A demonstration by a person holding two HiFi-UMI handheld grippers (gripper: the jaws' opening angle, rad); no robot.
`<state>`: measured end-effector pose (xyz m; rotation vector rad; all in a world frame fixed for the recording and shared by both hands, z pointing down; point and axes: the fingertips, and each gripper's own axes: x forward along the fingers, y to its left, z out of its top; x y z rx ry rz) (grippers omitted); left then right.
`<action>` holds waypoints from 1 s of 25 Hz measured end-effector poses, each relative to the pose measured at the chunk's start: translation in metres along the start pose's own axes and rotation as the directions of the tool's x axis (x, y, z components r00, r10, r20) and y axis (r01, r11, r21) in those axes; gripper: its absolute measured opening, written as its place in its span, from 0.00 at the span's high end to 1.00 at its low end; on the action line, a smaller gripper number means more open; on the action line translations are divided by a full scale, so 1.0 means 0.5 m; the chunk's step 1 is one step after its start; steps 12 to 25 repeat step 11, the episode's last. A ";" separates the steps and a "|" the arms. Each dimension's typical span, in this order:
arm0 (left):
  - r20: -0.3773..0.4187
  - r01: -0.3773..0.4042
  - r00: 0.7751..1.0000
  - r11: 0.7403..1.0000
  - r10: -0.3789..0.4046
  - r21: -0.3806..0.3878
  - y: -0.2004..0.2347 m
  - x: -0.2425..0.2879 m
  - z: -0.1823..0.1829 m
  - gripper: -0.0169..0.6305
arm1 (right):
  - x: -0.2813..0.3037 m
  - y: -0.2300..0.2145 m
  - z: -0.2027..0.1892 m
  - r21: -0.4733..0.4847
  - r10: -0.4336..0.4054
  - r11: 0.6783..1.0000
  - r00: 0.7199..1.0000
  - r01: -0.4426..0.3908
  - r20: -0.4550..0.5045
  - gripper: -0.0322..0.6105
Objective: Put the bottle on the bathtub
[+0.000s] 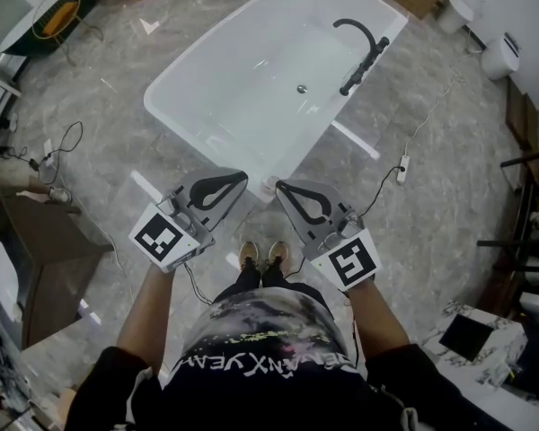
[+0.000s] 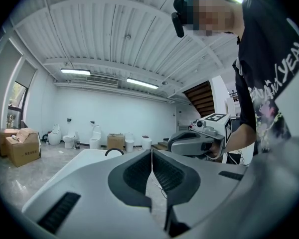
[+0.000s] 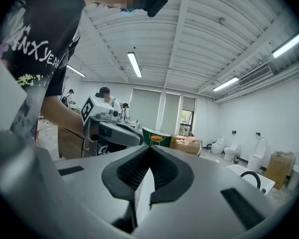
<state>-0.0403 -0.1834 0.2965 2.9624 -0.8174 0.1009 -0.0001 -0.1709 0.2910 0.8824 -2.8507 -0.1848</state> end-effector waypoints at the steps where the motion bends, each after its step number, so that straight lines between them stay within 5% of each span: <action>1: -0.004 -0.001 1.000 1.000 0.001 0.004 0.002 -0.002 -0.002 0.94 | 0.001 0.000 0.000 0.000 -0.001 1.000 1.000 0.001 0.000 0.95; 25: -0.002 0.000 1.000 1.000 0.000 -0.001 0.000 -0.002 0.005 0.94 | -0.004 -0.005 -0.001 -0.003 -0.019 1.000 1.000 0.019 -0.012 0.95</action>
